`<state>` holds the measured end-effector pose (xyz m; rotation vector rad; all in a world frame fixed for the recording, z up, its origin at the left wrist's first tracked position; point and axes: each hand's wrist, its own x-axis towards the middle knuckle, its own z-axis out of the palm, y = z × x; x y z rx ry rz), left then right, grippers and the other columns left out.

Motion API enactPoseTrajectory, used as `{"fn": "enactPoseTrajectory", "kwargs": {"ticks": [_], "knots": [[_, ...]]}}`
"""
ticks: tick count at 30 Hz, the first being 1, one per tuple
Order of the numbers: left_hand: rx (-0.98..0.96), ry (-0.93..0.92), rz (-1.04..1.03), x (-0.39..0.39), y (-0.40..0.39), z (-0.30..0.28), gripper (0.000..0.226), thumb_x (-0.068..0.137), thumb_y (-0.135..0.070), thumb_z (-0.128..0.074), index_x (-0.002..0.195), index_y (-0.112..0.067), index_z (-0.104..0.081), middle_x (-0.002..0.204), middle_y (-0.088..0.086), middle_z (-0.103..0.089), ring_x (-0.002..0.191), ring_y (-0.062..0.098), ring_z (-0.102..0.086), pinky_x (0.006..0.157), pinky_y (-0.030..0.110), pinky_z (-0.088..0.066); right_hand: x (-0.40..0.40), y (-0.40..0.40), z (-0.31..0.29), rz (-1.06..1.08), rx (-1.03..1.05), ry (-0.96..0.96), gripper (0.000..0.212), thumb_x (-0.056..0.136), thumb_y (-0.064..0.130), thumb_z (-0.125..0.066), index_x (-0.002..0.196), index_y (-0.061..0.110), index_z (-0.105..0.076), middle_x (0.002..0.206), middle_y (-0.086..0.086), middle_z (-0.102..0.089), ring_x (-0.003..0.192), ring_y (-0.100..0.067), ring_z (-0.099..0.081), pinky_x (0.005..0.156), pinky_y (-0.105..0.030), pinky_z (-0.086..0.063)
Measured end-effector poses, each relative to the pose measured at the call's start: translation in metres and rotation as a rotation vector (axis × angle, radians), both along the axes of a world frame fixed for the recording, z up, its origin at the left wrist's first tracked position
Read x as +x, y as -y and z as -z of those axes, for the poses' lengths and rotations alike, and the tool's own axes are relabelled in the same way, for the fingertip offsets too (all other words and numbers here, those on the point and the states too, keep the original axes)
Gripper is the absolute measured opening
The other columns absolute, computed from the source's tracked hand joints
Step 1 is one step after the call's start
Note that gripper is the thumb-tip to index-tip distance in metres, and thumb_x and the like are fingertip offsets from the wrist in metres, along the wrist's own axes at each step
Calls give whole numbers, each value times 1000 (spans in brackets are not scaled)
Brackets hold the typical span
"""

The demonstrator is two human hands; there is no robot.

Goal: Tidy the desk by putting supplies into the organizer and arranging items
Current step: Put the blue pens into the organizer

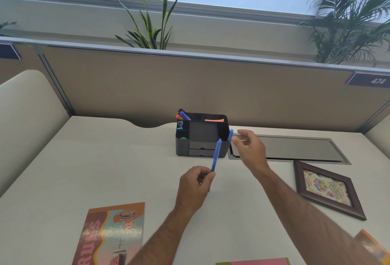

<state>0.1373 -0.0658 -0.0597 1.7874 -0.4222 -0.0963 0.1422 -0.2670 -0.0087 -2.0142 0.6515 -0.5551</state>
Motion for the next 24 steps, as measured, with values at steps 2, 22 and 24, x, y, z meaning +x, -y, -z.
{"fn": "enactPoseTrajectory", "kwargs": {"ticks": [2,22,24], "knots": [[12,12,1,1,5,-4,3,87,-23,-70,86,-20,-69,77,-6,-68,67,13,-64,62,29,-57,0,-4,0,-11,-19,-7,40,87,31,-71,124,19,-61,112,2,-66,88,-18,-66,82,-38,-58],[146,11,-64,14,-1,-1,7,89,-28,-68,90,-22,-66,83,-7,-67,74,12,-63,63,13,-51,49,7,-13,-126,-232,-196,26,89,16,-69,115,15,-71,113,-4,-72,91,-16,-70,91,-33,-56],[146,10,-70,14,-1,0,8,89,-28,-69,91,-20,-67,83,-7,-67,74,11,-62,63,12,-51,47,6,-14,-134,-249,-206,26,89,19,-70,114,16,-72,112,-3,-73,93,-15,-70,92,-30,-54]]}}
